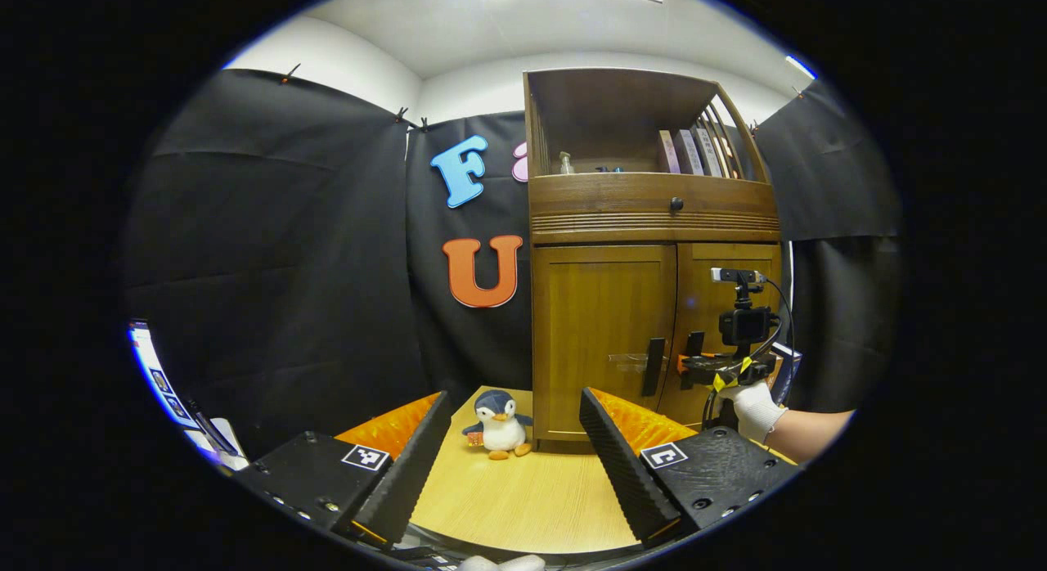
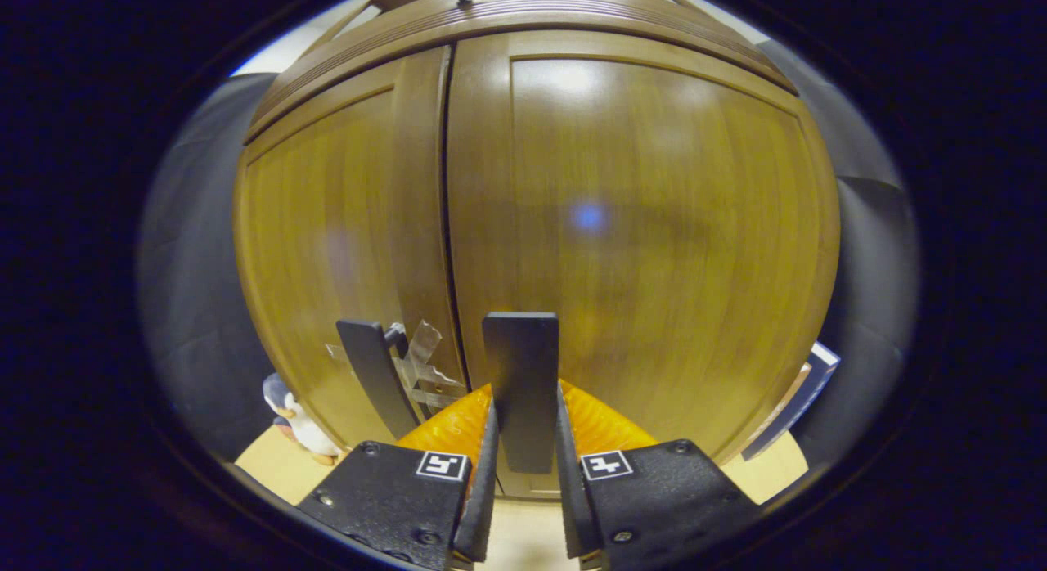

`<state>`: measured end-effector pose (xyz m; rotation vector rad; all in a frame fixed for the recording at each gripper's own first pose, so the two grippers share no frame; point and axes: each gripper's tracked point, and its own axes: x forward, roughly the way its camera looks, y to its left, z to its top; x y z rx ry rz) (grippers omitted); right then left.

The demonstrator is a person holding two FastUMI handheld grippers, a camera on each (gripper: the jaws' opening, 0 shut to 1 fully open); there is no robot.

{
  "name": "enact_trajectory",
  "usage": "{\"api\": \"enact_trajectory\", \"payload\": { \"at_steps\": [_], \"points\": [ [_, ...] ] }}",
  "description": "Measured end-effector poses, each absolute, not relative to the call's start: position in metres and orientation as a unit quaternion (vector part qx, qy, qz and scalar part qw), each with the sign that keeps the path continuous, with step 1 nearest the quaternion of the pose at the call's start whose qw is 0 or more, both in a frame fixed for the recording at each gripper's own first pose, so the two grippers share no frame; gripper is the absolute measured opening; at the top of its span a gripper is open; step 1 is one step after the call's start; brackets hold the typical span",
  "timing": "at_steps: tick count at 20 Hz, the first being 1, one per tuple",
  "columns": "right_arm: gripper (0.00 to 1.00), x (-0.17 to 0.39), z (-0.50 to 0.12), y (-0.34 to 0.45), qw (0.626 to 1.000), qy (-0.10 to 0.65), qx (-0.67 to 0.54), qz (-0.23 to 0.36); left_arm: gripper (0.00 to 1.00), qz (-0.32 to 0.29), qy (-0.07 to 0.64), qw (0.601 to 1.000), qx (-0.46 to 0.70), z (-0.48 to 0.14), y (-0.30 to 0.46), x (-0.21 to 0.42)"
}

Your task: Open the right door of the double-door shoe cabinet with the right hand, and open the left door with the left hand.

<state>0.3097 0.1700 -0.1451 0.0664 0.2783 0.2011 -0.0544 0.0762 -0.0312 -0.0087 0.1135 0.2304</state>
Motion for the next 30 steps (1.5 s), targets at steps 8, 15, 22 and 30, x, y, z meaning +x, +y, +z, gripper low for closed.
{"api": "enact_trajectory", "payload": {
  "at_steps": [8,15,22,30],
  "points": [
    [0.31,0.298,-0.147,0.167,0.983,0.143,0.017,0.113,0.96,0.109,0.050,0.993,-0.014,-0.033,0.076,-0.057],
    [0.31,0.258,-0.148,0.153,0.979,0.145,0.004,0.146,0.96,0.088,0.049,0.995,-0.020,-0.037,0.067,-0.058],
    [0.31,0.212,-0.149,0.125,0.974,0.144,-0.001,0.175,0.96,0.059,0.045,0.997,-0.018,-0.036,0.045,-0.059],
    [0.30,0.165,-0.151,0.080,0.975,0.146,-0.003,0.165,0.96,0.017,0.047,0.999,-0.014,-0.039,0.013,-0.058]
  ]
}}
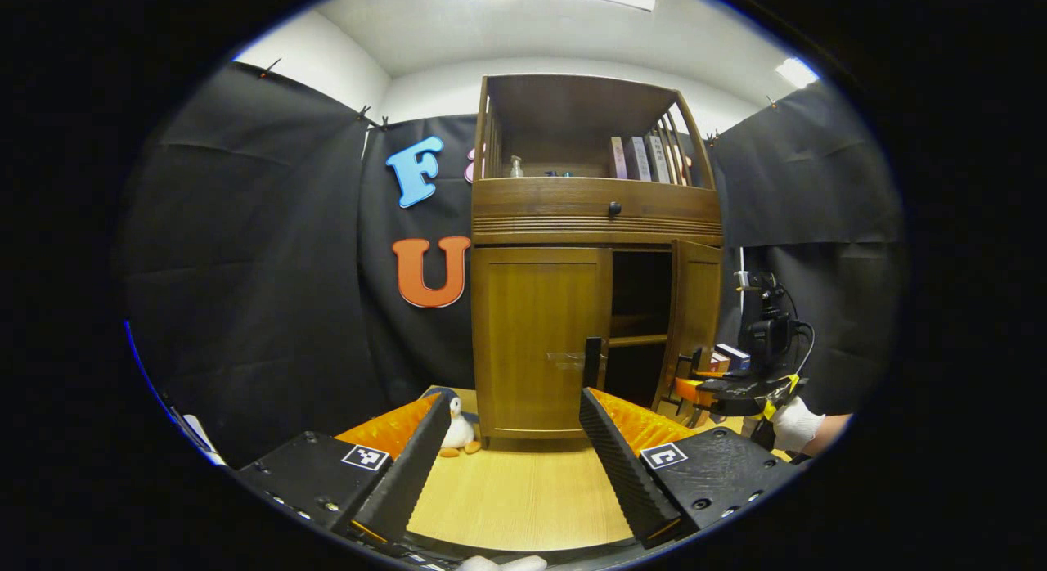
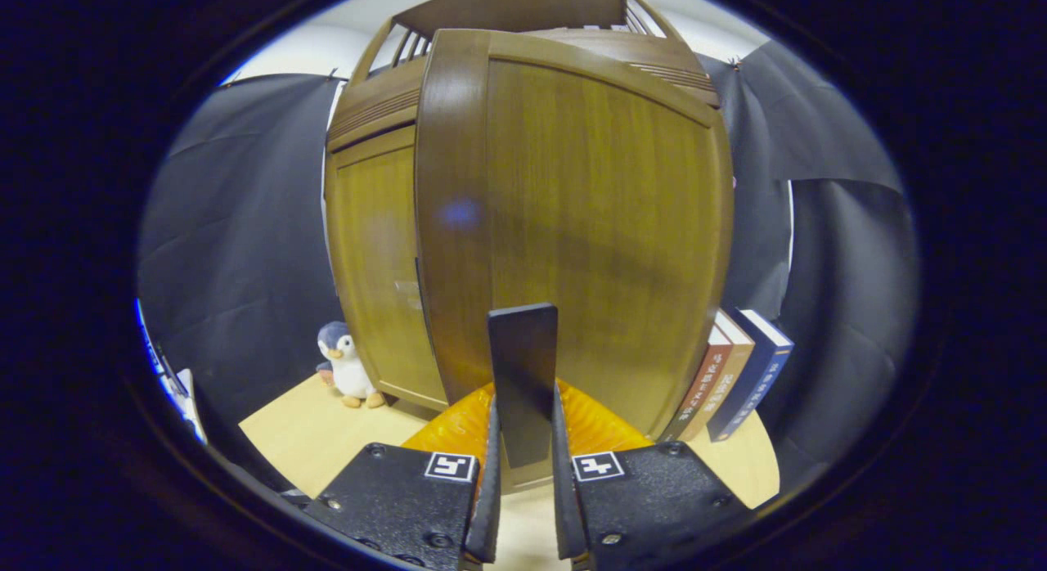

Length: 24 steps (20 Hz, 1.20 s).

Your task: Open the right door of the double-door shoe cabinet with the right hand, and open the left door with the left hand.

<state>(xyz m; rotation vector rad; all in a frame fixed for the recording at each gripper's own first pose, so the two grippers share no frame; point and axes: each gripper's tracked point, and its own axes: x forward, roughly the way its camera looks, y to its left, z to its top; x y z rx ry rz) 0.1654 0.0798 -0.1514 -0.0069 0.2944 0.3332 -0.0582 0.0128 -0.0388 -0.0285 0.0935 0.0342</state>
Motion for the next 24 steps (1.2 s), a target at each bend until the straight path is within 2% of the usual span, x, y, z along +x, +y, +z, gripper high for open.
{"api": "enact_trajectory", "payload": {
  "at_steps": [2,3,4,6,7,8,11,17,24],
  "points": [
    [0.30,0.159,-0.153,0.071,0.976,0.147,-0.003,0.161,0.96,0.007,0.045,0.999,-0.014,-0.038,0.005,-0.058],
    [0.30,0.155,-0.153,0.066,0.977,0.146,-0.002,0.158,1.00,0.003,0.046,0.999,-0.014,-0.039,0.002,-0.056],
    [0.30,0.150,-0.152,0.061,0.977,0.146,-0.001,0.154,0.96,-0.002,0.046,0.999,-0.015,-0.039,-0.002,-0.055],
    [0.30,0.145,-0.153,0.053,0.978,0.146,0.000,0.149,0.96,-0.011,0.048,0.999,-0.014,-0.041,-0.008,-0.054],
    [0.29,0.142,-0.153,0.048,0.978,0.147,0.003,0.145,1.00,-0.016,0.050,0.999,-0.014,-0.043,-0.011,-0.053],
    [0.28,0.138,-0.153,0.042,0.979,0.148,0.006,0.141,0.96,-0.022,0.053,0.998,-0.014,-0.044,-0.015,-0.052],
    [0.27,0.128,-0.153,0.022,0.982,0.145,0.004,0.120,0.96,-0.037,0.052,0.998,-0.014,-0.043,-0.023,-0.047],
    [0.20,0.115,-0.153,-0.020,0.986,0.143,0.008,0.080,0.96,-0.078,0.056,0.995,-0.016,-0.047,-0.050,-0.034],
    [0.06,0.108,-0.152,-0.083,0.989,0.143,0.012,0.021,0.96,-0.122,0.058,0.991,-0.018,-0.052,-0.085,-0.024]
  ]
}}
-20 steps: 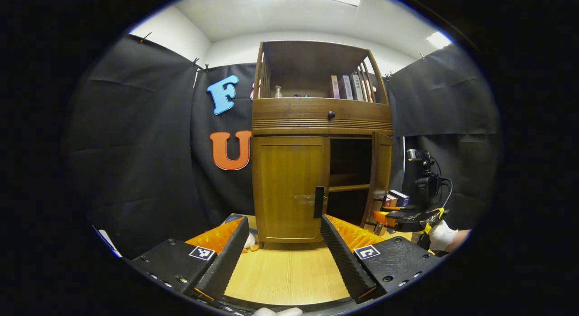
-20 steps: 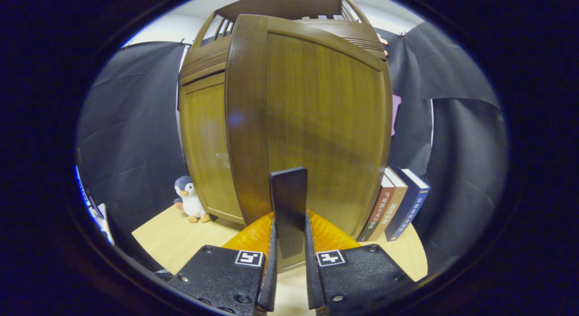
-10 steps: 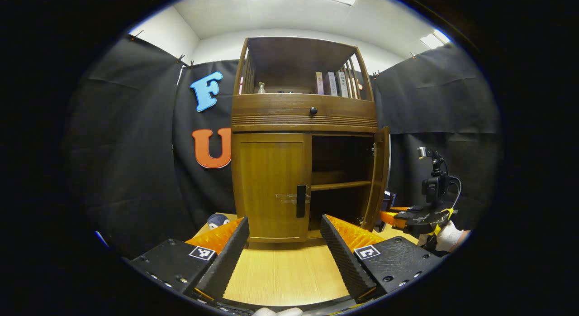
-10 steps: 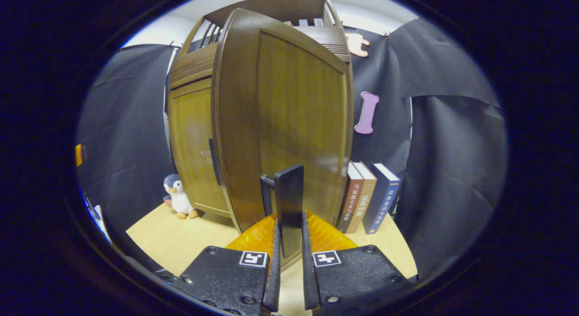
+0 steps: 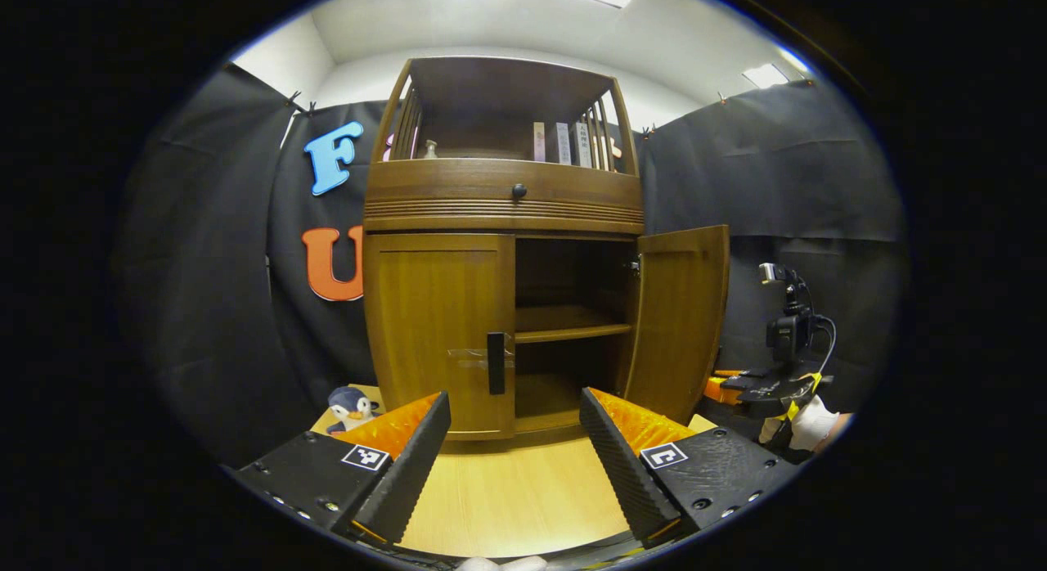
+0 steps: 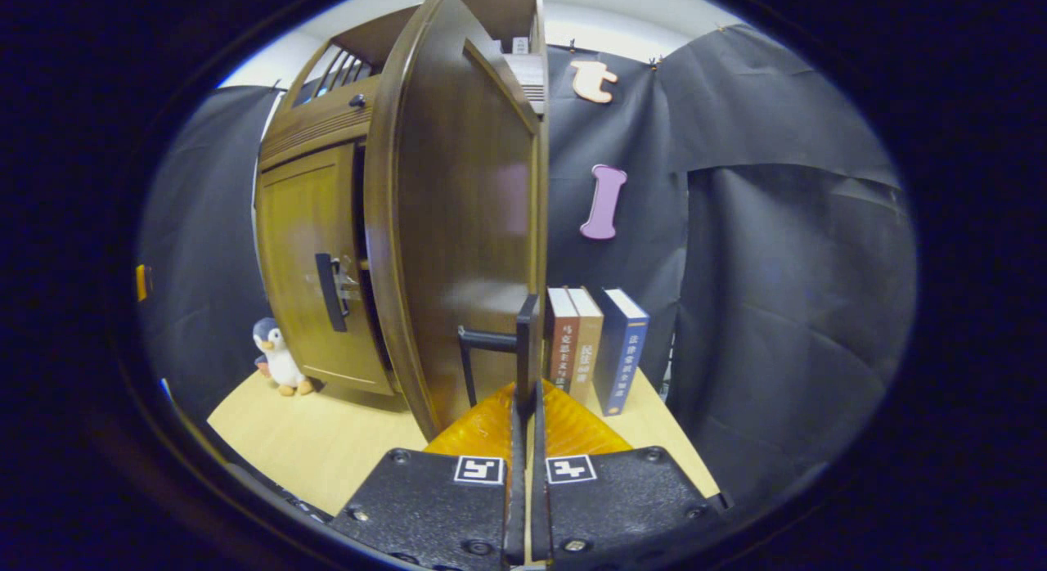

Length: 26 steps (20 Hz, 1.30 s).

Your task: Open the right door of the double-door shoe cabinet with the right hand, and open the left door with the left hand.

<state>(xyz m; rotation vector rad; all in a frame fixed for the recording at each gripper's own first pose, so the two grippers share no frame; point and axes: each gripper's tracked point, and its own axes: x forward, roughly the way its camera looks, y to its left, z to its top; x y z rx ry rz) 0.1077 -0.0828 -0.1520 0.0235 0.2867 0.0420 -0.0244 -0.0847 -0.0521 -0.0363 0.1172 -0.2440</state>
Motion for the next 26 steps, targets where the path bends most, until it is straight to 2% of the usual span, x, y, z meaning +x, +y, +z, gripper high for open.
{"api": "enact_trajectory", "payload": {
  "at_steps": [5,6,7,9,12,13,14,22,26],
  "points": [
    [0.04,0.111,-0.153,-0.113,0.988,0.146,0.029,0.034,0.96,-0.137,0.060,0.989,-0.023,-0.055,-0.106,-0.018],
    [0.04,0.112,-0.153,-0.118,0.988,0.147,0.030,0.040,1.00,-0.137,0.060,0.989,-0.021,-0.055,-0.109,-0.018],
    [0.04,0.114,-0.154,-0.122,0.988,0.145,0.032,0.047,0.96,-0.135,0.060,0.989,-0.020,-0.055,-0.112,-0.016],
    [0.04,0.119,-0.158,-0.134,0.987,0.146,0.036,0.064,0.96,-0.129,0.061,0.990,-0.020,-0.058,-0.118,-0.015],
    [0.04,0.125,-0.158,-0.149,0.983,0.153,0.026,0.098,0.96,-0.112,0.063,0.991,-0.025,-0.058,-0.125,-0.013],
    [0.04,0.126,-0.158,-0.153,0.982,0.155,0.020,0.108,1.00,-0.107,0.062,0.992,-0.027,-0.057,-0.128,-0.012],
    [0.04,0.128,-0.157,-0.156,0.981,0.156,0.014,0.119,0.95,-0.101,0.062,0.993,-0.028,-0.056,-0.132,-0.012],
    [0.04,0.127,-0.156,-0.159,0.968,0.161,-0.027,0.189,0.95,-0.040,0.053,0.997,-0.029,-0.043,-0.138,-0.020],
    [0.11,0.123,-0.158,-0.168,0.961,0.174,-0.022,0.212,0.95,-0.017,0.051,0.998,-0.022,-0.040,-0.129,-0.027]
  ]
}}
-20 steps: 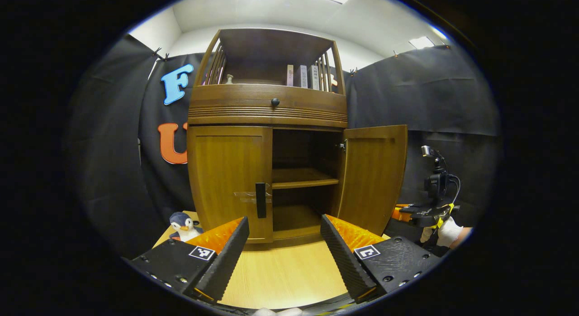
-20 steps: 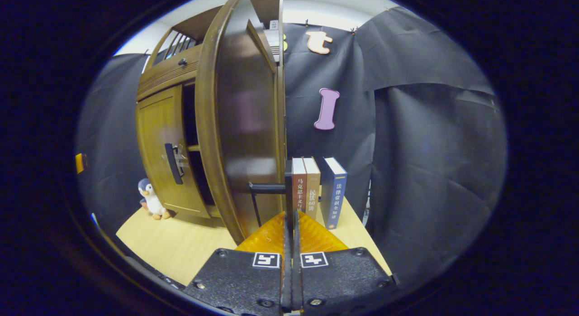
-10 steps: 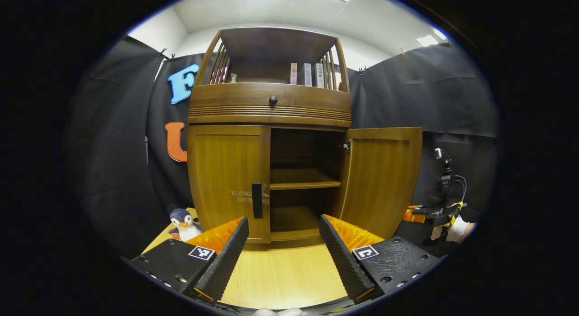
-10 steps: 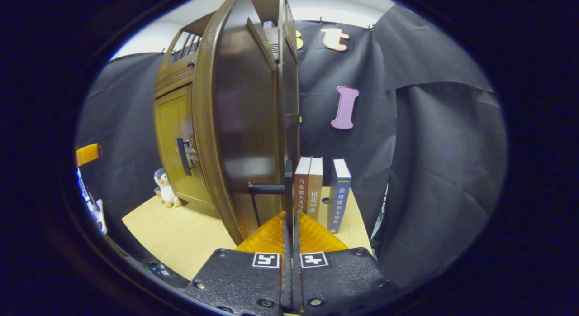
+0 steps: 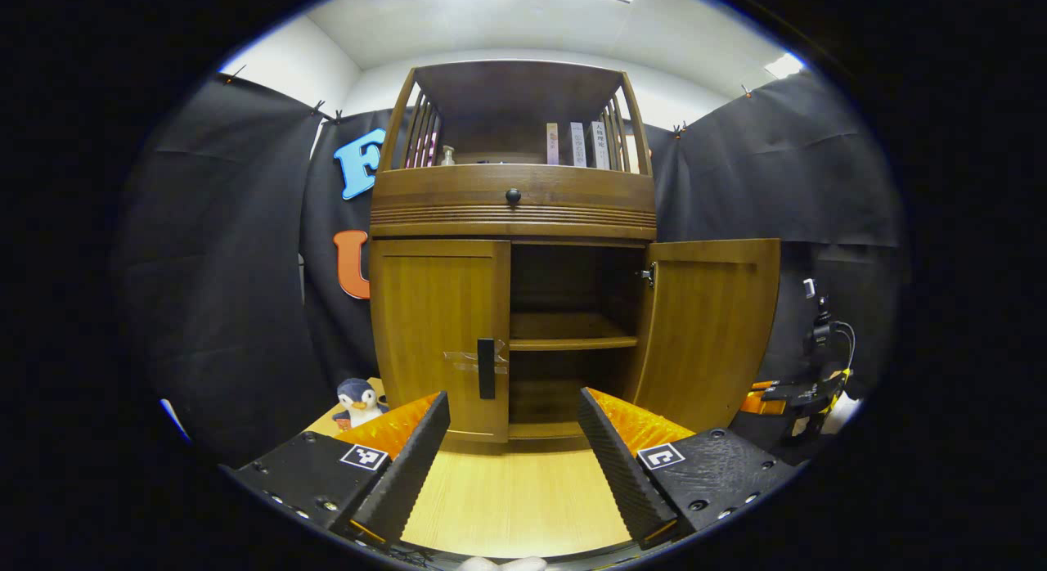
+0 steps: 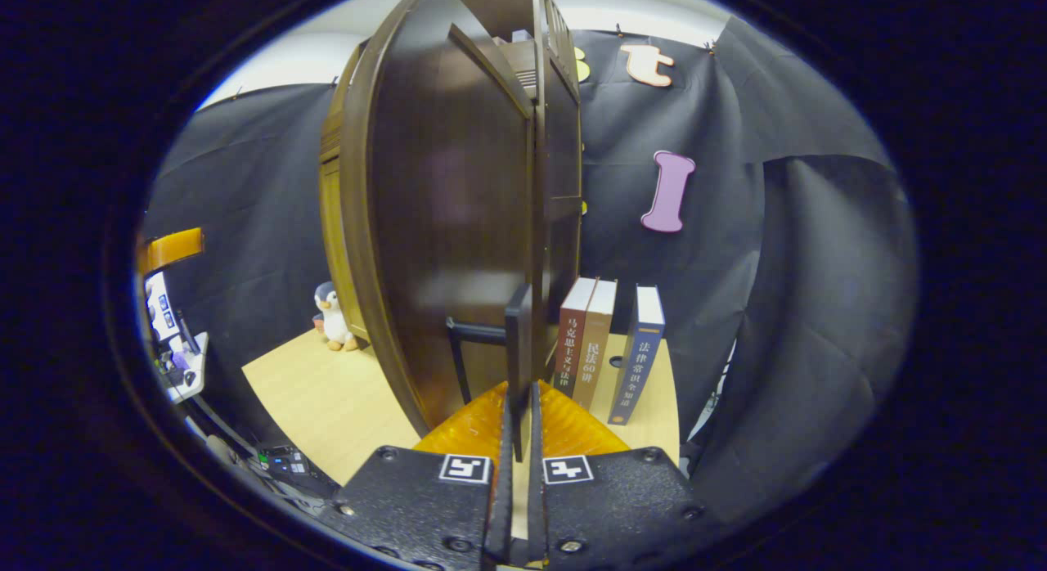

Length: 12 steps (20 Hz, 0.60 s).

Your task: Open the right door of the double-door shoe cabinet with the right hand, and open the left door with the left hand.

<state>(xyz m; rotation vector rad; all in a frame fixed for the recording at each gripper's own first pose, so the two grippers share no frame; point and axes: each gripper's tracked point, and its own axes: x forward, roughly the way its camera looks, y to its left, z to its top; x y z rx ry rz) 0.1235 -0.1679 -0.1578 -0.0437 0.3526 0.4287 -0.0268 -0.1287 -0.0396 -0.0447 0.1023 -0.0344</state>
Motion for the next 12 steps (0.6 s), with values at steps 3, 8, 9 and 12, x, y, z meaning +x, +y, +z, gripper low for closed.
{"api": "enact_trajectory", "payload": {
  "at_steps": [3,8,9,12],
  "points": [
    [0.46,0.119,-0.157,-0.190,0.967,0.172,-0.020,0.189,0.95,-0.009,0.052,0.998,-0.023,-0.038,-0.121,-0.027],
    [0.91,0.092,-0.121,-0.220,0.984,0.138,-0.005,0.113,0.95,-0.021,0.056,0.998,-0.028,-0.038,-0.112,-0.018],
    [0.91,0.087,-0.110,-0.219,0.987,0.126,-0.002,0.099,0.95,-0.025,0.058,0.998,-0.029,-0.039,-0.111,-0.015],
    [0.99,0.071,-0.079,-0.214,0.992,0.100,0.003,0.076,0.95,-0.041,0.054,0.997,-0.028,-0.036,-0.108,-0.008]
  ]
}}
